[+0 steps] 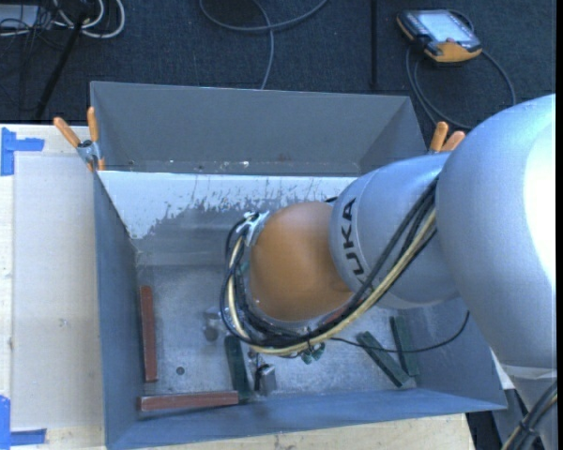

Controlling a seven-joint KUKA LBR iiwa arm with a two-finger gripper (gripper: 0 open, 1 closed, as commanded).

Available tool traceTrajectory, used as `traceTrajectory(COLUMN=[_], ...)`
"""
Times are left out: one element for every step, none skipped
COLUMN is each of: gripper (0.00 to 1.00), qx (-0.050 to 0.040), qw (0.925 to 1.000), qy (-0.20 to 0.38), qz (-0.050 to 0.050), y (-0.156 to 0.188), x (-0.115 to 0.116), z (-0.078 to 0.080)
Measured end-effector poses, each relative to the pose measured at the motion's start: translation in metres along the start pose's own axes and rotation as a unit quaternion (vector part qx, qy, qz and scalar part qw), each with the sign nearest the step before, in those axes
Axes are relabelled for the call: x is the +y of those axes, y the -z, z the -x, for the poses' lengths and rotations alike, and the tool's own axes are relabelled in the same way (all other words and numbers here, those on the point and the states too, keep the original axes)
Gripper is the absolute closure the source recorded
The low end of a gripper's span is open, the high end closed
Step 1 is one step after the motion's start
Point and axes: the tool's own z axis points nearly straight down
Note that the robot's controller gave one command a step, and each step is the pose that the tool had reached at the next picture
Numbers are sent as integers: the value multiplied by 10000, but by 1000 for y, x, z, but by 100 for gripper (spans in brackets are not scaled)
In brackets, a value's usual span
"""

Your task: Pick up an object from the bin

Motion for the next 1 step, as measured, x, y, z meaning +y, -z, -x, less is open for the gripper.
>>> traceTrajectory(gripper=[100], qx=[-9], qw=[9972], qy=[753], qz=[24], y=[1], x=[65], z=[18])
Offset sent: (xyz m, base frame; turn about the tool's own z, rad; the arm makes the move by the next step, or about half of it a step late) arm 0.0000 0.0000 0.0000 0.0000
